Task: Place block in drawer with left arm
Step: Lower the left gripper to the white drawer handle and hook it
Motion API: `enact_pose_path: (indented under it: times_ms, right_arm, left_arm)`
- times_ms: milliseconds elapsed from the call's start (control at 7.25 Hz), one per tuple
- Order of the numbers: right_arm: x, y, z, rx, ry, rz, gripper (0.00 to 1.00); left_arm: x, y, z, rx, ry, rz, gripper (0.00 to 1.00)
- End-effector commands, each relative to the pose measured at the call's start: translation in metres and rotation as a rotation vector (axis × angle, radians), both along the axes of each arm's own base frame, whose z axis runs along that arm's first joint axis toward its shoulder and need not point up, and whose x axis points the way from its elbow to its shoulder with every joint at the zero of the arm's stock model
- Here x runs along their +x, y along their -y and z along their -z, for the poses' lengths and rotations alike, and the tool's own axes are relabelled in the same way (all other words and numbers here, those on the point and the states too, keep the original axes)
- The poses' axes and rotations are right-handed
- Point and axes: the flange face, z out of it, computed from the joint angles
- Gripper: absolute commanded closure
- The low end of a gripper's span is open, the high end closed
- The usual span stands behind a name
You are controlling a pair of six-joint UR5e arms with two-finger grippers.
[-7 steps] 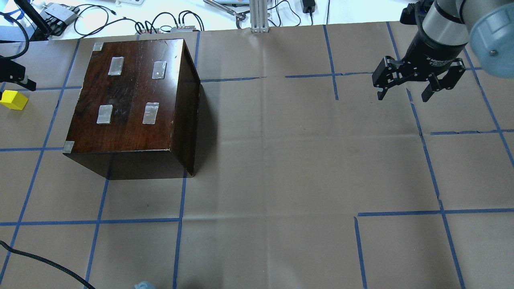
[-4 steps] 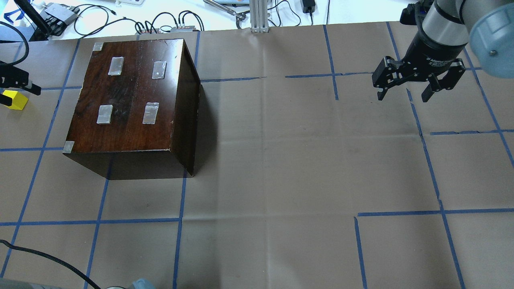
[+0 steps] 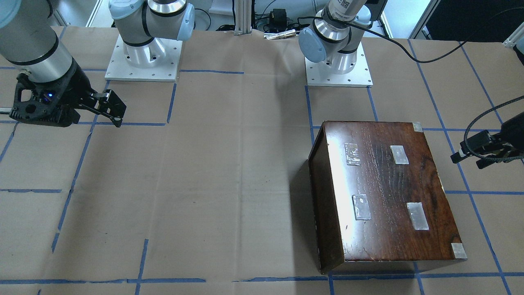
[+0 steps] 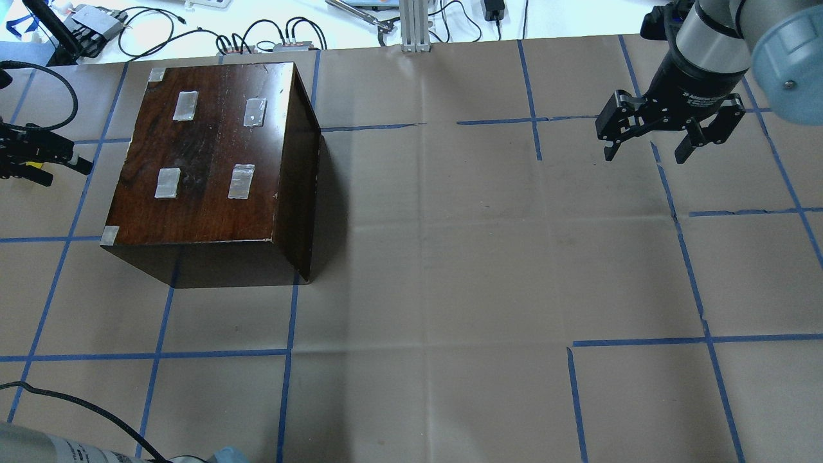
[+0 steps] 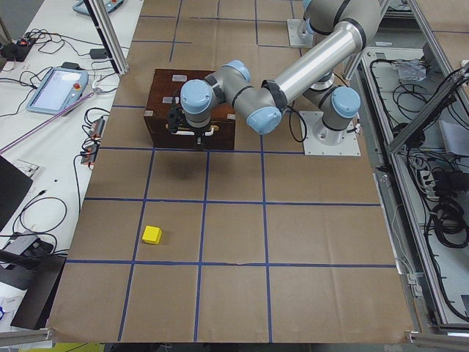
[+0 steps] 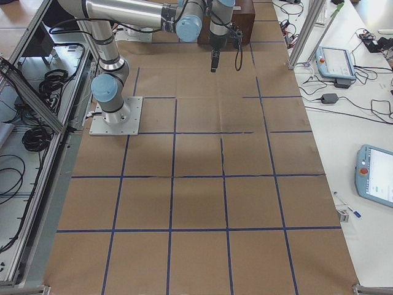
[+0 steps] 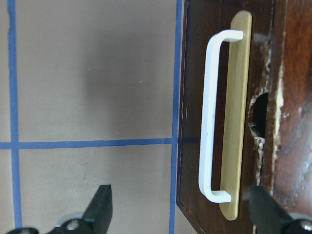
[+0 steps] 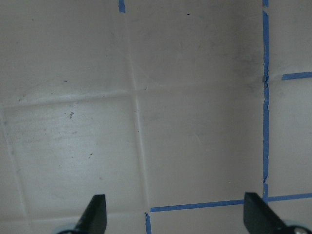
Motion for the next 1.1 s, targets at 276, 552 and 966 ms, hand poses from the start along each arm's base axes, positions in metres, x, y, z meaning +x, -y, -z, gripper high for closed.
enact_pose_path:
  times_ms: [276,552,966]
  right_arm:
    - [0.000,0.000,0.000,-0.001,0.000,0.000,0.00]
    - [0.000,0.000,0.000,-0.001,0.000,0.000,0.00]
    - [0.000,0.000,0.000,-0.001,0.000,0.000,0.00]
  left_arm:
    - [-0.002,0.011,0.035,0.025,-0.056,0.027,0.01]
    - [0.001,0.019,0.046,0.016,-0.077,0.018,0.01]
    - [0.006,0.031,0.057,0.018,-0.074,0.001,0.01]
